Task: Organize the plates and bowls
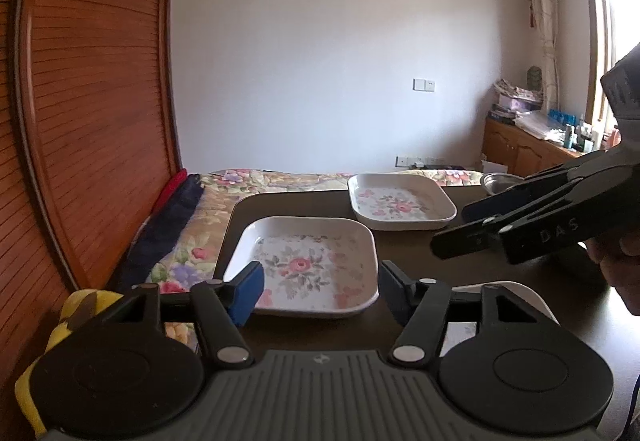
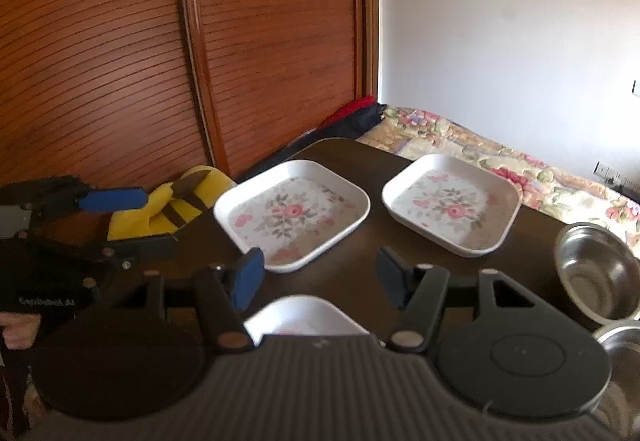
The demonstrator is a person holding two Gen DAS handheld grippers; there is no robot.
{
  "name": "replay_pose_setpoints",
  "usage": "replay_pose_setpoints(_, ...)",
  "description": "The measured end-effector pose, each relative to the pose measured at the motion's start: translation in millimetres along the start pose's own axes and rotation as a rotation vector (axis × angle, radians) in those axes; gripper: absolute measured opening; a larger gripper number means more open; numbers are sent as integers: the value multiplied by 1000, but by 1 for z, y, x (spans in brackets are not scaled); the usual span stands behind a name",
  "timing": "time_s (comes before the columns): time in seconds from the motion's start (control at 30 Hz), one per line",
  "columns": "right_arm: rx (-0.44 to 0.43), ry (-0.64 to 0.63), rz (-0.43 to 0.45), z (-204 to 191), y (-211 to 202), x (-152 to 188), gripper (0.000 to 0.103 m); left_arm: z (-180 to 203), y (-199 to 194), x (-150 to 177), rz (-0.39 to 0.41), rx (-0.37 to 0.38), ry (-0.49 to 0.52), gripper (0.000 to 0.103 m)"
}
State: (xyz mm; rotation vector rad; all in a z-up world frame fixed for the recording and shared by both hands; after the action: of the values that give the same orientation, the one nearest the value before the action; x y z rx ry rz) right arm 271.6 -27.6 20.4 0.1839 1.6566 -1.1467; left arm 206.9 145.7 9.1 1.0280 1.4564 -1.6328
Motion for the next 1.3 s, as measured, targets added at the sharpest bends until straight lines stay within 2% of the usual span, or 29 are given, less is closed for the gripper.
replay_pose_setpoints(0.17, -16, 40, -37, 2, 23, -8, 63, -17, 25, -13, -29, 22, -4, 74)
replay_pose_setpoints(0.37, -28, 95, -85, 8, 48, -16, 62, -39, 62, -27, -101, 35, -17, 71)
replay_pose_setpoints(0.7, -47, 169, -144, 16, 86, -18, 57, -58, 108, -31, -174, 5, -1, 65)
replay_pose_setpoints(0.97, -60, 192, -178, 20, 102, -13, 55, -64, 129, -28, -209, -7, 15, 63)
replay_pose_setpoints(1.3, -95, 196, -205, 22, 110, -8, 53, -72, 137, -22, -237, -19, 10, 62)
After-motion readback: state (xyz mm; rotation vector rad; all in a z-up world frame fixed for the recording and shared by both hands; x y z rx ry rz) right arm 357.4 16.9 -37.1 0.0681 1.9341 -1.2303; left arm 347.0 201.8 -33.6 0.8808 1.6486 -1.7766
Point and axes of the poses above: each gripper's, at about its wrist camera, not at the fingertips, and y roughly the way its jaws point, z to its right, x to its underside, the point moved 4 cm from there along y, roughly the way its jaws point, and after that the axes turned 4 degrees about -y, right-handed, at the moved point
